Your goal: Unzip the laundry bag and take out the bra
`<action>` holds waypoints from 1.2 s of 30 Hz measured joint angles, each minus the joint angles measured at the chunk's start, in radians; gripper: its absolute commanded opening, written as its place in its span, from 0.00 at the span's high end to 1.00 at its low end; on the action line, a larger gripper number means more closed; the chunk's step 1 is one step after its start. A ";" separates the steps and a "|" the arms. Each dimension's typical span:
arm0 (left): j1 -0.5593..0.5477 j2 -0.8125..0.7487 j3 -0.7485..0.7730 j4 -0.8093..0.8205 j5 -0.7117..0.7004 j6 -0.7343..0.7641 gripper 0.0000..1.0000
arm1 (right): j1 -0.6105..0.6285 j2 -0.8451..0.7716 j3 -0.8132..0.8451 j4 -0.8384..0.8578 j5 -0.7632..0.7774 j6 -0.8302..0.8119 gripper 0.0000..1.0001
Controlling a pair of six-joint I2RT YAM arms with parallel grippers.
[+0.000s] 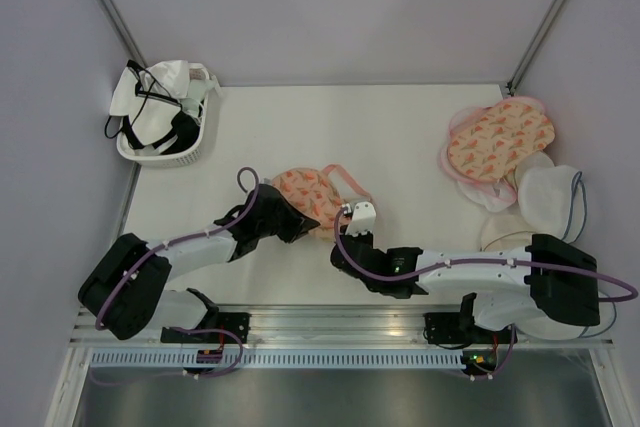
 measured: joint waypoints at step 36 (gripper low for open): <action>0.210 0.257 0.346 -0.176 0.703 0.810 0.86 | 0.005 -0.188 0.092 -0.607 -0.005 0.075 0.99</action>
